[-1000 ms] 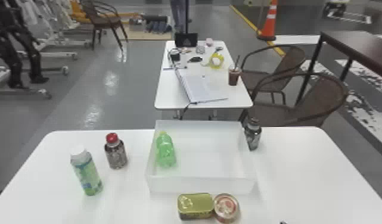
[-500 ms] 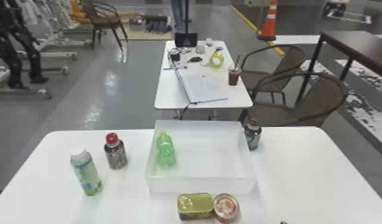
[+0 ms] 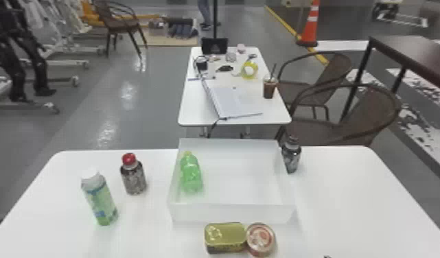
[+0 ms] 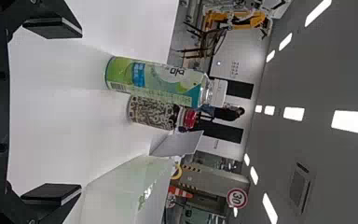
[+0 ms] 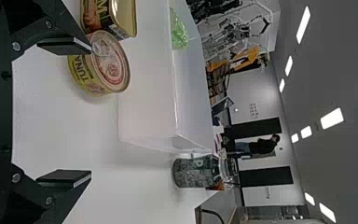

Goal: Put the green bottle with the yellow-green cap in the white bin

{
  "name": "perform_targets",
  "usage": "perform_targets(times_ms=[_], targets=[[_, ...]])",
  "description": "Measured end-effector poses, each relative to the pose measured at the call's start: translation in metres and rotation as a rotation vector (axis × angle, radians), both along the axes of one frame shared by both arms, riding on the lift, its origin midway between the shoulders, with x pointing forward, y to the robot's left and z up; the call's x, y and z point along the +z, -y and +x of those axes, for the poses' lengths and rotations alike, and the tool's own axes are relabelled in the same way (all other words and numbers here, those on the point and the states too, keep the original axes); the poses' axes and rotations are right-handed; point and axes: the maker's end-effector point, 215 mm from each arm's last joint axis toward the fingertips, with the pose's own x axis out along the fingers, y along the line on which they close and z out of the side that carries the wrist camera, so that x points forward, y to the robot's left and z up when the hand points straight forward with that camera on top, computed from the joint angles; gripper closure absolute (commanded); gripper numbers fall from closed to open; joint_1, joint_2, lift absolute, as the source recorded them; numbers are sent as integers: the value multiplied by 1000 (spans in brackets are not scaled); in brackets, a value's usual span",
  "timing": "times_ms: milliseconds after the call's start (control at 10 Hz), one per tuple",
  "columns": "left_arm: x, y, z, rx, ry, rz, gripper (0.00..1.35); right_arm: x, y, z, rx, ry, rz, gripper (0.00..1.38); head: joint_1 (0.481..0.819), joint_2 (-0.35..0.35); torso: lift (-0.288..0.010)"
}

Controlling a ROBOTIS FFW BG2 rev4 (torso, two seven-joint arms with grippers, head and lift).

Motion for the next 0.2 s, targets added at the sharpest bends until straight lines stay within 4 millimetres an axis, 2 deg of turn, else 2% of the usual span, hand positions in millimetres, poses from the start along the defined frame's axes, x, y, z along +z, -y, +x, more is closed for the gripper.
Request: perform_targets(times_ms=[200], targets=[[-1,2,1,-1,0,-7,133,1,1,0,0,3,-2,332,549,0,-100]])
